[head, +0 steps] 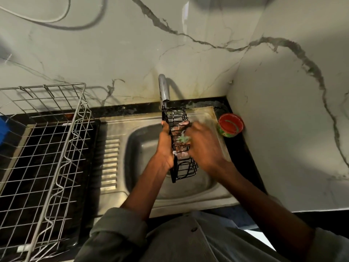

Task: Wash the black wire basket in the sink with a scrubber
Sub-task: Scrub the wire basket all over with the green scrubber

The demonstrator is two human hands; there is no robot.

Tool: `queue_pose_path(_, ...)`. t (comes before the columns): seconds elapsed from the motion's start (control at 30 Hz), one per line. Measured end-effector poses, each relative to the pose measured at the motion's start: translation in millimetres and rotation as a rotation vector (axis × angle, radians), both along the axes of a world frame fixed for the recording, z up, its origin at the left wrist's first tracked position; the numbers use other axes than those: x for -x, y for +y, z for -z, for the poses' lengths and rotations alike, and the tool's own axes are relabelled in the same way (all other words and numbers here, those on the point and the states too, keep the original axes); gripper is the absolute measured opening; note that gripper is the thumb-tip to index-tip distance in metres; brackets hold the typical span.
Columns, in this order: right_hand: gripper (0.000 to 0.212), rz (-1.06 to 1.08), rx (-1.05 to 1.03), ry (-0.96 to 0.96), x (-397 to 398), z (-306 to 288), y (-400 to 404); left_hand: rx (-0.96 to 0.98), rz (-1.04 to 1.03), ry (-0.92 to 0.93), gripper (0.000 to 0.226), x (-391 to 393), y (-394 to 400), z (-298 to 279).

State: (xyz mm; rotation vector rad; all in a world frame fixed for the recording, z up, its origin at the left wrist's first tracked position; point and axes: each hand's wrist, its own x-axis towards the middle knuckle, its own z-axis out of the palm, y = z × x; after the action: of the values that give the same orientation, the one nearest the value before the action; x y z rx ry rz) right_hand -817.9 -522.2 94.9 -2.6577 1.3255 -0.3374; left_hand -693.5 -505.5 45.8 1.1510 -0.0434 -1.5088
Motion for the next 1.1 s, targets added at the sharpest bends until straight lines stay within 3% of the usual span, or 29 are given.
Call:
queue_pose_path(0.07, 0.041, -0.152, -0.045, 0.005, 3, 6, 22, -0.001, -0.011, 0.028, 0.086, 0, -1, 7)
queue_pose_path(0.1, 0.04, -0.126, -0.074, -0.007, 8, 8, 24, 0.01, -0.002, 0.039, 0.087, 2, -1, 8)
queue_pose_path(0.2, 0.038, 0.191, -0.08, -0.069, 18, 7, 15, -0.002, -0.008, 0.019, 0.086, 3, -3, 10)
queue_pose_path(0.23, 0.038, 0.202, -0.093, -0.048, 16, 5, 17, 0.003, -0.001, 0.025, 0.086, 3, -4, 11)
queue_pose_path(0.33, 0.03, -0.035, -0.217, -0.058, -1, -7, 27, 0.009, -0.02, 0.034, 0.084, 4, -5, 22)
queue_pose_path(0.37, 0.027, -0.027, -0.251, -0.104, -5, -12, 21, 0.01, -0.005, 0.04, 0.084, 5, -4, 23)
queue_pose_path(0.5, 0.024, 0.242, -0.13, -0.294, -15, -14, -40, 0.061, 0.094, 0.052, 0.088, 6, -4, 18)
queue_pose_path(0.63, 0.025, 0.059, -0.07, -0.14, -24, -12, -34, 0.059, 0.031, 0.013, 0.081, 1, -5, 15)
queue_pose_path(0.73, 0.023, -0.051, -0.15, -0.182, -10, -9, -2, 0.101, -0.005, 0.028, 0.073, -3, -4, 19)
queue_pose_path(0.83, 0.017, -0.019, -0.18, -0.182, 3, -3, 1, 0.123, 0.015, 0.058, 0.076, 0, -3, 21)
queue_pose_path(0.97, 0.021, 0.185, -0.096, -0.21, -8, -7, -37, 0.104, 0.064, 0.103, 0.085, 8, -7, 24)
queue_pose_path(1.1, 0.026, -0.023, -0.091, -0.109, -11, -13, -19, 0.115, -0.045, 0.163, 0.075, 1, -12, 17)
